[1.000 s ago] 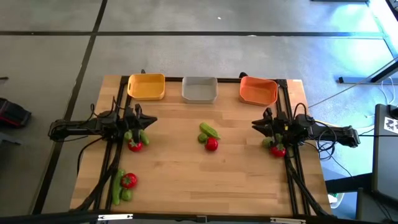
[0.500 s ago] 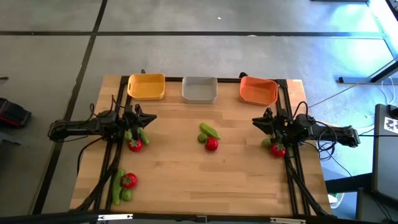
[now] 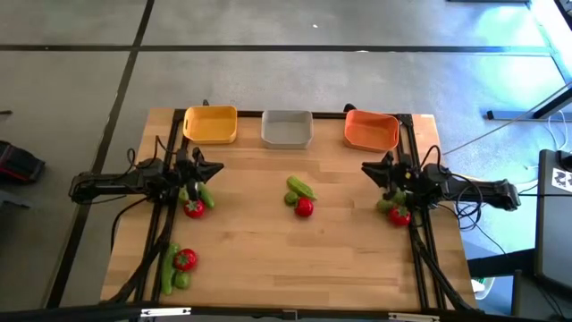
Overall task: Sort produce into baskets
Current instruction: Put the cucumber into the orange bin
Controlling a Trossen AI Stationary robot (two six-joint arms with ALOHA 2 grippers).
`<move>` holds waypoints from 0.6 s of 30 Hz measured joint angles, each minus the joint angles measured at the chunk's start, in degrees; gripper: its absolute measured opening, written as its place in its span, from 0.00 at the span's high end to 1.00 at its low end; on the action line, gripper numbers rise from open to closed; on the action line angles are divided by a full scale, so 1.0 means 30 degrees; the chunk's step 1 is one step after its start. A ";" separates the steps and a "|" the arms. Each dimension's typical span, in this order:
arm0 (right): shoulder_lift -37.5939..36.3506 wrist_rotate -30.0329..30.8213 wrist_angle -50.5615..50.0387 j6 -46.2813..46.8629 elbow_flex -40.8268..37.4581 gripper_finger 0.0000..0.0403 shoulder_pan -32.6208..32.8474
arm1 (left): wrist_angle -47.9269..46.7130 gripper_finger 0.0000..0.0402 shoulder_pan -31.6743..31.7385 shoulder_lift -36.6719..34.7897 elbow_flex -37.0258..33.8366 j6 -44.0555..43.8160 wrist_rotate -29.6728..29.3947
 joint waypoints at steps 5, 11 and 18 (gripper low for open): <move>0.2961 0.0065 0.2574 -0.0365 0.0023 0.78 0.0000 | 0.0324 0.98 -0.0084 0.0000 0.0000 -0.0707 -0.0003; 0.6845 0.0207 0.3519 -0.1902 0.1699 0.78 0.0000 | 0.0326 0.98 -0.0403 0.0000 0.0000 -0.0699 0.0009; 1.1164 0.0197 0.4043 -0.2355 0.3873 0.78 0.0000 | 0.0331 0.98 -0.0415 0.0000 0.0000 -0.0723 0.0004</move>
